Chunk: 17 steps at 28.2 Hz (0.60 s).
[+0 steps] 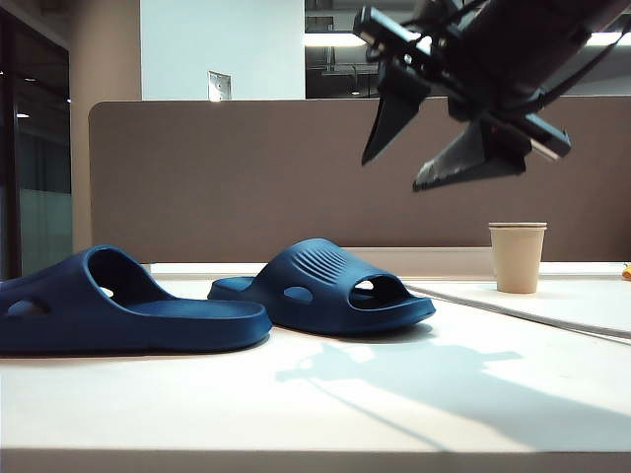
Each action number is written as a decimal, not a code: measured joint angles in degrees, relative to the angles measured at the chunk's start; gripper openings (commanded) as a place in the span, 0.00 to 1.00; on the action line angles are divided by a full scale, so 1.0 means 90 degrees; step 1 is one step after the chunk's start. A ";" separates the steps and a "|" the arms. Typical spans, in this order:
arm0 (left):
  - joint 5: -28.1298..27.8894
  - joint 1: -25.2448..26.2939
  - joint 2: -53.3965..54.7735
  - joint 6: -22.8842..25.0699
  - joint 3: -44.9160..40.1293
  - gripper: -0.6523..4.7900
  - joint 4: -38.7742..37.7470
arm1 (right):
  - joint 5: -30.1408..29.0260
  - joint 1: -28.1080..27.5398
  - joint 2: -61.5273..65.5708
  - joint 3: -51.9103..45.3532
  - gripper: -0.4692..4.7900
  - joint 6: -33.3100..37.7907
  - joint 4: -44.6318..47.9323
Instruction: Interlock the pair of blue slippers on the table with their fronts facing up.
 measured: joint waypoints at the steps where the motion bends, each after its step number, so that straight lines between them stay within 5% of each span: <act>1: 0.0000 -0.0002 0.0000 0.0000 0.0000 0.26 0.0000 | 0.0034 0.0000 0.0080 0.0000 0.58 0.0015 0.0012; 17: 0.0024 -0.0002 0.0000 -0.0002 0.0000 0.17 0.0000 | 0.0835 -0.0296 0.0780 0.0000 0.58 0.1129 0.0124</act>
